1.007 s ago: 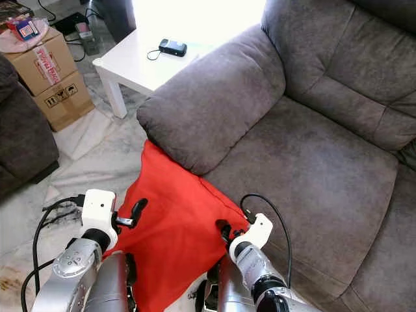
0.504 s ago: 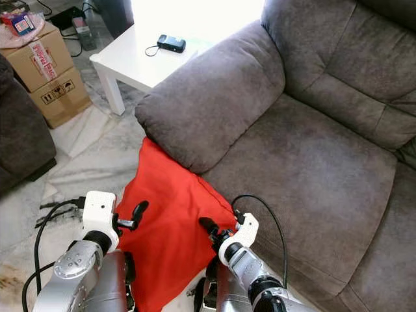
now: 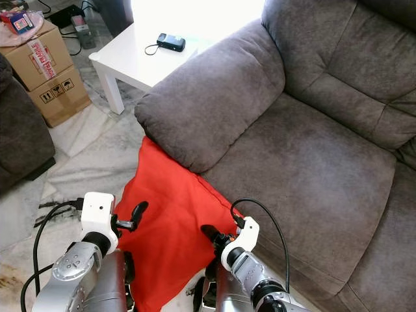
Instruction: Move the pillow to the sofa from floor
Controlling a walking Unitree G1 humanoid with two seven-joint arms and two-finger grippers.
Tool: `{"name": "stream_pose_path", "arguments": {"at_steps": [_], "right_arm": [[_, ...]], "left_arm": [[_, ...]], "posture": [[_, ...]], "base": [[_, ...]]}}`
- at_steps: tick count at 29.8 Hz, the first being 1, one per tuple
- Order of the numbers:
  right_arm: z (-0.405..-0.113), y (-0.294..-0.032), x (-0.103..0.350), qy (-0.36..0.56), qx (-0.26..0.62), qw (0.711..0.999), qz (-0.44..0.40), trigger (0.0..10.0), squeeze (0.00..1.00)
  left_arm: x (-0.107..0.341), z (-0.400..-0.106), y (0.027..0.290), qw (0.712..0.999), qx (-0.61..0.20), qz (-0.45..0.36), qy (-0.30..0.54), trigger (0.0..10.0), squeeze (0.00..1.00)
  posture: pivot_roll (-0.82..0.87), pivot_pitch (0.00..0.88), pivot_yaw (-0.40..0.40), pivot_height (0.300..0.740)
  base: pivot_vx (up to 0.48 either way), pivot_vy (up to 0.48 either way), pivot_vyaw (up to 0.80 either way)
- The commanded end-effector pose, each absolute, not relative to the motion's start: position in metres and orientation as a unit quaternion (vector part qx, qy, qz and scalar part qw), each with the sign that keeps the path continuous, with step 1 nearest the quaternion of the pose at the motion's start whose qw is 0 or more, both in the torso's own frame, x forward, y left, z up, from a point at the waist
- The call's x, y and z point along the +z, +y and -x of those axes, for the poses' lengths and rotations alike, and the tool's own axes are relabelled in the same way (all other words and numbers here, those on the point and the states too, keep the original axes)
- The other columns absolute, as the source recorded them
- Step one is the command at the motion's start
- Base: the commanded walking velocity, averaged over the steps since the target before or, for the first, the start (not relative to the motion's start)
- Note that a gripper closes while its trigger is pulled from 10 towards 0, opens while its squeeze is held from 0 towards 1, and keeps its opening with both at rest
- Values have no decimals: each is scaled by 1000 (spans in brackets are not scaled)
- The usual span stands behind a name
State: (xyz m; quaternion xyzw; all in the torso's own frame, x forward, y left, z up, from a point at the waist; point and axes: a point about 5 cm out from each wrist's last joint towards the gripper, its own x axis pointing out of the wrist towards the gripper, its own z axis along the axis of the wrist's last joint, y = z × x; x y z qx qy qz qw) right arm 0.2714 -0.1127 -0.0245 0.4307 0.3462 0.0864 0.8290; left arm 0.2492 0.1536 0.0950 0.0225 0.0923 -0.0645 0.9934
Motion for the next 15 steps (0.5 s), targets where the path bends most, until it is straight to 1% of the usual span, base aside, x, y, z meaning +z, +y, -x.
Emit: {"name": "stream_pose_path", "arguments": {"at_steps": [1, 15], "right_arm": [[-261, -115, -33, 360, 75, 821, -437, 0, 0], [-262, -116, -32, 347, 77, 823, -442, 0, 0]], "left_arm": [[91, -245, 151, 992, -68, -24, 104, 10000, 0], [91, -243, 151, 992, -63, -23, 105, 10000, 0]], "posture": [[159, 294, -170, 626], [163, 301, -176, 626]], "base": [[0, 0, 0], [0, 0, 0]]}}
